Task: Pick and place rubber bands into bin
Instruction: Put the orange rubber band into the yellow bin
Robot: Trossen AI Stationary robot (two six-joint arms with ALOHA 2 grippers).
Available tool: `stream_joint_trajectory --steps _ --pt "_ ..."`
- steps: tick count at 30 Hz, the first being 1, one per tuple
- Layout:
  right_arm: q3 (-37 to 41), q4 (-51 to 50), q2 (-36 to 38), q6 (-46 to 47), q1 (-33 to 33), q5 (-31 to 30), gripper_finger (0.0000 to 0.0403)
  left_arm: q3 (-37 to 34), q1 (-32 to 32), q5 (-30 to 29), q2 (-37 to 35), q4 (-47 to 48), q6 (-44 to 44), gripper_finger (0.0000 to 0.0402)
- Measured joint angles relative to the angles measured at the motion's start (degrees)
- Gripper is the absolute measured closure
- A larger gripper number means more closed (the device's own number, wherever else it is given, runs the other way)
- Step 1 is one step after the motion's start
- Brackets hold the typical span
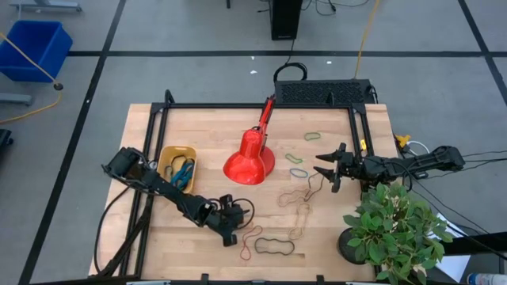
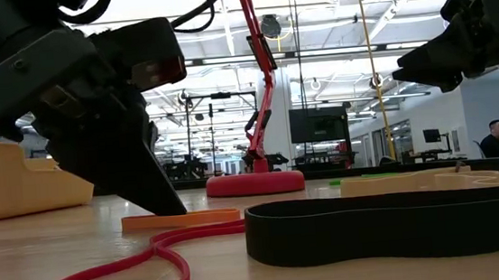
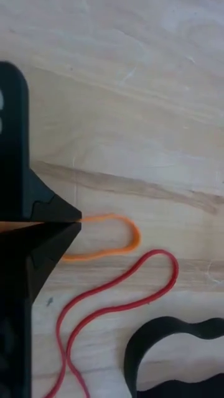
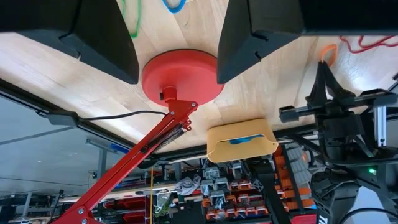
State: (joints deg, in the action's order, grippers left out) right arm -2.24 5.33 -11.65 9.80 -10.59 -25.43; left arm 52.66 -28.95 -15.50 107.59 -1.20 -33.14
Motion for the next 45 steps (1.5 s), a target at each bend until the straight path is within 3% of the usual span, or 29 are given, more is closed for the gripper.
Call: stream_joint_trajectory --steps 7,14,22,30,37,40,45 --pt "0.0 0.0 0.0 0.0 0.0 0.0 0.0193 -0.2 -0.2 2.2 -3.3 0.2 -2.1 0.0397" --pt "0.0 0.0 0.0 -0.2 0.0 0.0 0.0193 -0.1 0.0 -0.7 -13.4 3.9 -2.1 0.0399" --pt "0.0 0.0 0.0 -0.2 0.0 0.0 0.0193 0.0 -0.1 -6.5 -28.8 21.2 -3.8 0.0400" --pt "0.0 0.0 0.0 -0.2 0.0 0.0 0.0193 0.0 0.1 -15.3 -40.0 48.2 -18.1 0.0401" --pt "0.0 0.0 0.0 -0.2 0.0 0.0 0.0193 0.0 2.5 -14.2 -41.5 72.3 -40.1 0.0401" --pt "0.0 0.0 0.0 -0.2 0.0 0.0 0.0193 0.0 4.5 -12.7 -40.9 76.7 -47.8 0.0400" --pt "0.0 0.1 0.0 -0.2 0.0 -0.1 0.0193 -1.6 8.5 -8.6 -40.8 77.4 -49.8 0.0400"
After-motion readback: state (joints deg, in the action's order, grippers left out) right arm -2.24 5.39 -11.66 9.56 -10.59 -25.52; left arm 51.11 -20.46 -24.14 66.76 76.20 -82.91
